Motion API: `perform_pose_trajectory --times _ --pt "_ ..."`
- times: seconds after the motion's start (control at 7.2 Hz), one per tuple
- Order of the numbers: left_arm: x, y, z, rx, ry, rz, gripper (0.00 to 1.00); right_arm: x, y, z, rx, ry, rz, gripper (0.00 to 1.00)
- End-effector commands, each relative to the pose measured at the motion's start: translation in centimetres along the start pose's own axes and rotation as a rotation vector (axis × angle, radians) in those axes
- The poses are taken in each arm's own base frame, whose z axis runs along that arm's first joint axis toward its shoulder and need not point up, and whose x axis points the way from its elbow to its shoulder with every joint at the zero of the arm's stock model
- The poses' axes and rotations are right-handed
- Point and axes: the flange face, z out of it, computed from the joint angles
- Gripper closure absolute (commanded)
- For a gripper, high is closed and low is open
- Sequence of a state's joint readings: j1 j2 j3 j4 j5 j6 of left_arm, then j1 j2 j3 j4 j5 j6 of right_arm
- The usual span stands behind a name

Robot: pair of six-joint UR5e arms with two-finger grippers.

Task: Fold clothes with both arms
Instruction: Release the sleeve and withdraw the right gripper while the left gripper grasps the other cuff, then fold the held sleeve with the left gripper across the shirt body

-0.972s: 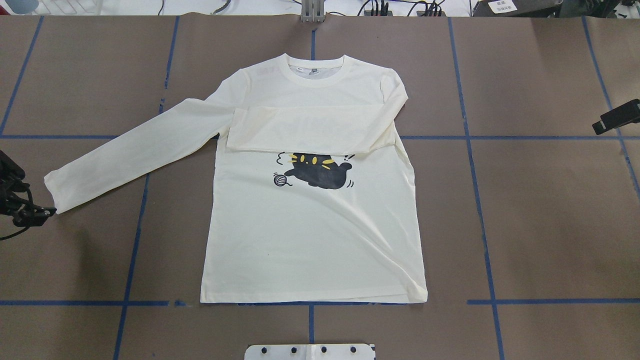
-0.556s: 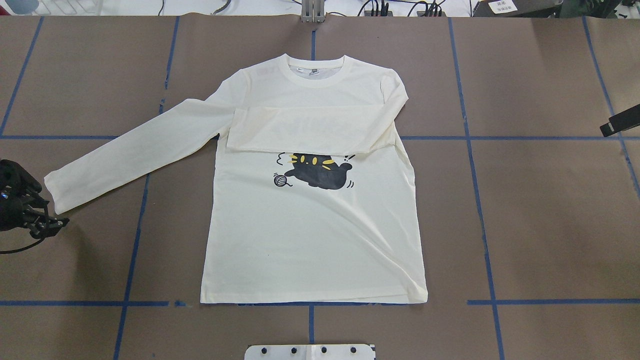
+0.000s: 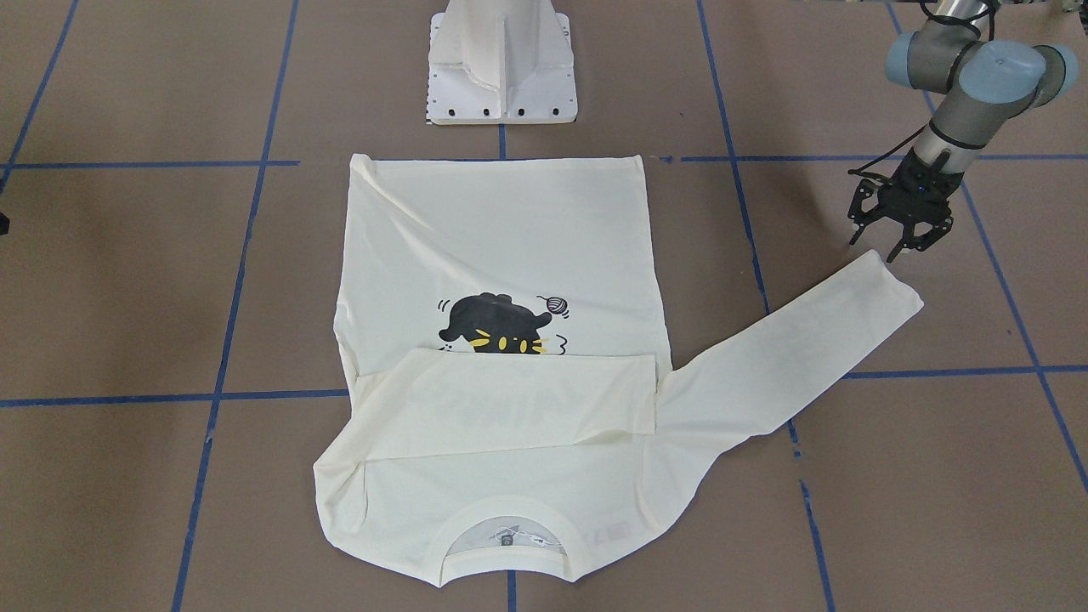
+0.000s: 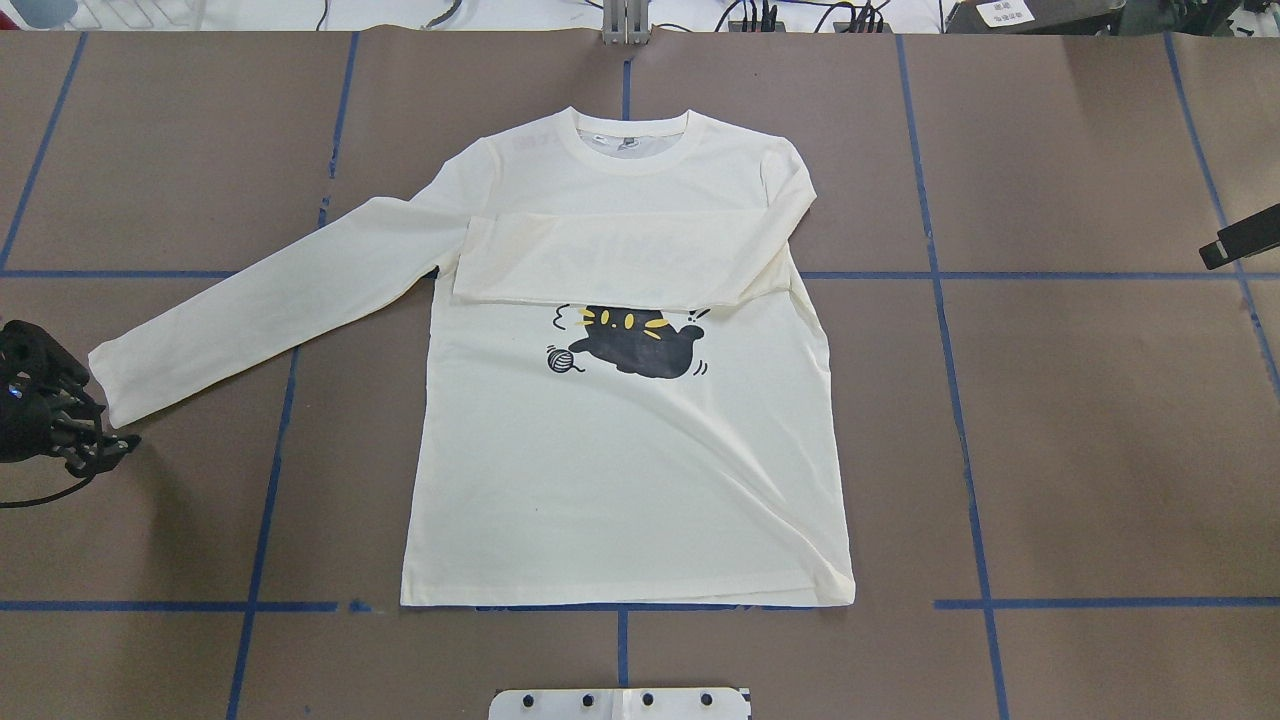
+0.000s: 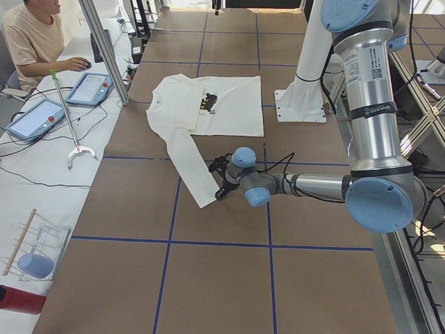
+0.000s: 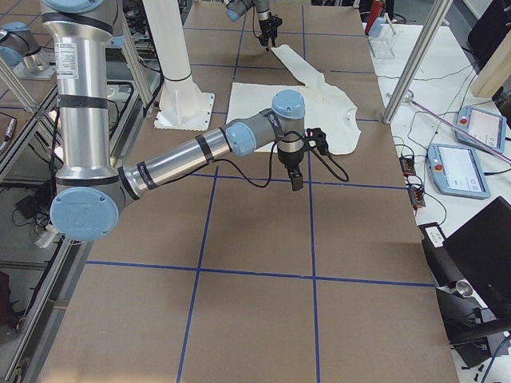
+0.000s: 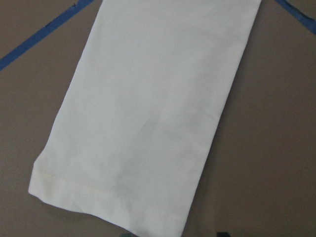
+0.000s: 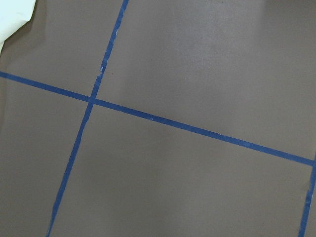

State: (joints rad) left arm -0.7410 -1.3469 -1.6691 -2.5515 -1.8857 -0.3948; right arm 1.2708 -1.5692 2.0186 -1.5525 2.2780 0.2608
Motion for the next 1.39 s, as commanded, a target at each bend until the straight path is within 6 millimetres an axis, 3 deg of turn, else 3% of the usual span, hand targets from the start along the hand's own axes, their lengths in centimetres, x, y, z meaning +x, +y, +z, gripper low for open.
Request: perform_pose_trajectory --times 0.0,0.28,0.56,0.69,0.83,0.97,1.25 --pt "0.0 -0.3 0.3 0.001 0.0 0.001 0.51 0.0 -0.1 0.1 0.0 0.0 -0.001 0.0" --pt "0.0 -0.3 0.1 0.004 -0.002 0.0 1.0 -0.1 -0.2 0.0 0.001 -0.001 -0.002 0.0" --pt "-0.2 -2.3 -0.5 0.07 -0.074 0.014 1.0 0.0 -0.2 0.1 0.0 0.0 -0.001 0.0" --pt "-0.2 -4.7 -1.0 0.13 -0.113 0.017 1.0 0.1 -0.1 0.2 -0.004 0.001 0.002 0.0" --pt "-0.7 -8.0 -2.0 0.182 -0.12 0.004 1.0 0.2 0.0 0.3 -0.006 0.003 0.004 0.0" --pt "-0.1 -13.9 -3.1 0.209 -0.139 -0.008 1.0 0.4 0.2 0.4 -0.01 0.004 0.008 0.0" --pt "5.9 -25.7 -8.3 0.179 -0.157 -0.037 1.0 0.5 0.2 0.4 -0.008 0.007 0.008 0.0"
